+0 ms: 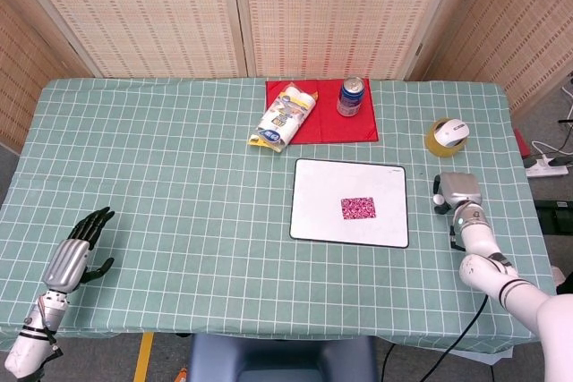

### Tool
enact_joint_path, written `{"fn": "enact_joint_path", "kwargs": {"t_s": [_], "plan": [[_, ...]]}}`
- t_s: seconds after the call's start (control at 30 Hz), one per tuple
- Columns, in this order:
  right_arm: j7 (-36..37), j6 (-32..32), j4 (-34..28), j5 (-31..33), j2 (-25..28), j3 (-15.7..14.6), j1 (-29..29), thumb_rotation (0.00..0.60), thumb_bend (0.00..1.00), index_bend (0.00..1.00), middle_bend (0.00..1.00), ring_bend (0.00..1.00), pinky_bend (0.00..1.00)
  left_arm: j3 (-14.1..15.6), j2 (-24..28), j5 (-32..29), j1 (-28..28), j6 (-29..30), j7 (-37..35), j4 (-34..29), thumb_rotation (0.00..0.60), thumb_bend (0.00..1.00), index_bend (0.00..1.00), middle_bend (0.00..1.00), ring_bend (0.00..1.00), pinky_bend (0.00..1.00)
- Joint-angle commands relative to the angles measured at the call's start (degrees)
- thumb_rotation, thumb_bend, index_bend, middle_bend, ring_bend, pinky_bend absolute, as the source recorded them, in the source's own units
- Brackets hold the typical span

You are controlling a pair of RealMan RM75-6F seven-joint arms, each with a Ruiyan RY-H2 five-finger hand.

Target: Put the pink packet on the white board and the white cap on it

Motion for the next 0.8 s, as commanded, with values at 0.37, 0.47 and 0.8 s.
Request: {"fn": "enact_joint_path", "kwargs": {"t_s": [0.37, 0.47, 0.8], "plan": [[-0.55, 0.33, -0.72, 0.82, 0.79, -0.14, 0.00, 0.600, 0.26, 0.47, 1.00, 1.00, 1.00, 0.04, 0.03, -0.02, -0.01, -0.14, 0.11, 0.06, 0.600, 0.28, 0.00, 0.00, 0.00, 0.11], [-0.86, 0.04, -0.43, 1.28, 0.47, -0.30, 0.15, 0.600, 0.26, 0.46, 1.00, 1.00, 1.00, 0.03, 0.04, -0.01, -0.01, -0.11, 0.06, 0.04, 0.600, 0.28, 0.00, 0.00, 0.00, 0.11], [-1.42, 0.20, -0.10, 2.16, 0.24, -0.45, 0.35, 0.600, 0.26, 0.48, 1.00, 1.00, 1.00, -0.01, 0.17, -0.14, -0.04, -0.34, -0.43, -0.12, 0.600, 0.28, 0.00, 0.00, 0.00, 0.11]]}}
